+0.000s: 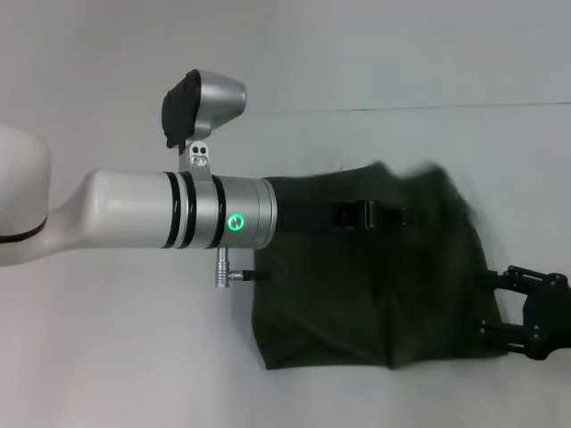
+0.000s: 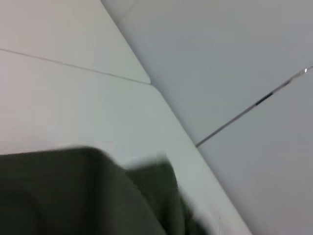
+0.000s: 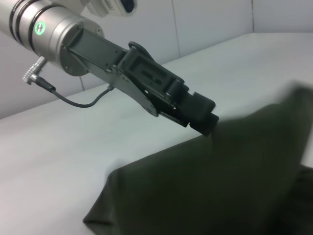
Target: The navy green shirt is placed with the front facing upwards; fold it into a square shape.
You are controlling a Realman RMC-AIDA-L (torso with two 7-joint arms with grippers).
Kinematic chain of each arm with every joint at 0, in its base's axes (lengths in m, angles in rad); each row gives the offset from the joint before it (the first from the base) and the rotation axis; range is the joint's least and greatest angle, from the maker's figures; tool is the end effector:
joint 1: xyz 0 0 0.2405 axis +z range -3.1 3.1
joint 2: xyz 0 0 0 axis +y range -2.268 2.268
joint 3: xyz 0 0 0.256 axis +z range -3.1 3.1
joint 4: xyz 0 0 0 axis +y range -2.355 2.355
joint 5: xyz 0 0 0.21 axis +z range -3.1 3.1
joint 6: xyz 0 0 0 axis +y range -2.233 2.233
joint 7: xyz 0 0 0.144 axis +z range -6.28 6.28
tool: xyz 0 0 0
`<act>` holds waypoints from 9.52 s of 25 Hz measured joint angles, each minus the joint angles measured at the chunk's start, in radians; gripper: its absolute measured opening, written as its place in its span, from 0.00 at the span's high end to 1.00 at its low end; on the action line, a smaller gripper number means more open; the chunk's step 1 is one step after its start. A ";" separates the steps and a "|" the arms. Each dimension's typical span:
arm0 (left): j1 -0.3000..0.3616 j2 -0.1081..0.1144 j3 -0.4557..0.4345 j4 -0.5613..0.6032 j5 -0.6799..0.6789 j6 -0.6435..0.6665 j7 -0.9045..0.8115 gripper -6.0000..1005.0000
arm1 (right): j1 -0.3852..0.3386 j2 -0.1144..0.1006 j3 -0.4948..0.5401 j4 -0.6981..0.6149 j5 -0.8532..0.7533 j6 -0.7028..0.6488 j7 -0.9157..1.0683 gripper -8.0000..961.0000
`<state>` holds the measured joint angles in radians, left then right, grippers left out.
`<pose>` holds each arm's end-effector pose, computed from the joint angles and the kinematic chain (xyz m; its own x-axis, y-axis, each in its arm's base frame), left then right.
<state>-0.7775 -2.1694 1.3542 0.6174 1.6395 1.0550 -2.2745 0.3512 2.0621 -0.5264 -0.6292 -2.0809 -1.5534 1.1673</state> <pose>-0.1275 0.3765 -0.1089 0.4293 0.8182 0.3825 0.8301 -0.5243 0.1899 0.3374 0.2758 0.0155 0.8016 -0.3475 -0.4866 -0.5256 -0.7974 -0.2964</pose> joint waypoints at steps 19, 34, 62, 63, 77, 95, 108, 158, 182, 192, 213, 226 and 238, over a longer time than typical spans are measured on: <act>0.079 0.015 -0.212 0.020 -0.043 0.116 0.182 0.20 | 0.028 0.008 0.174 -0.079 -0.010 -0.104 0.045 0.14; 0.160 0.042 -0.370 0.018 -0.040 0.229 0.275 0.08 | 0.157 0.026 0.000 0.054 -0.034 0.180 0.178 0.14; 0.199 0.034 -0.383 0.018 -0.039 0.254 0.297 0.08 | 0.062 0.028 -0.021 -0.083 0.025 0.075 0.234 0.13; 0.199 0.035 -0.383 0.017 -0.039 0.254 0.297 0.08 | 0.056 0.027 -0.025 -0.069 0.020 0.078 0.234 0.13; 0.194 0.038 -0.383 0.014 -0.040 0.250 0.297 0.08 | 0.047 0.024 -0.023 -0.044 -0.005 0.302 0.296 0.13; 0.089 0.103 -0.448 0.057 0.507 0.264 -0.060 0.08 | -0.029 0.014 0.088 -0.119 0.085 -0.200 -0.062 0.13; 0.011 0.101 -0.437 -0.056 0.536 0.232 -0.227 0.08 | -0.025 0.021 0.087 -0.123 0.071 -0.199 -0.066 0.13; -0.012 0.022 -0.406 -0.067 0.521 0.135 -0.176 0.91 | -0.001 0.014 0.091 -0.122 0.071 -0.162 -0.057 0.14; 0.289 0.028 -0.681 0.247 0.539 0.336 -0.086 0.91 | 0.058 0.027 0.091 -0.086 0.078 -0.123 -0.039 0.14; 0.274 0.041 -0.728 0.186 0.581 0.357 -0.054 0.90 | 0.091 0.027 0.083 -0.084 0.074 -0.111 -0.038 0.14; 0.291 0.045 -0.864 0.288 0.377 0.407 0.272 0.27 | 0.290 0.034 -0.016 0.142 0.079 0.217 -0.008 0.14; 0.291 0.040 -0.860 0.258 0.315 0.413 0.363 0.07 | 0.444 0.040 -0.122 0.337 0.081 0.536 -0.009 0.13; 0.288 0.031 -0.860 0.231 0.301 0.413 0.388 0.07 | 0.435 0.037 -0.208 0.355 0.080 0.683 0.058 0.13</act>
<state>-0.4893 -2.1379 0.4943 0.8482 1.9408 1.4683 -1.8862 0.7859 2.0994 -0.7340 -0.2746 -2.0012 -0.8708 1.2249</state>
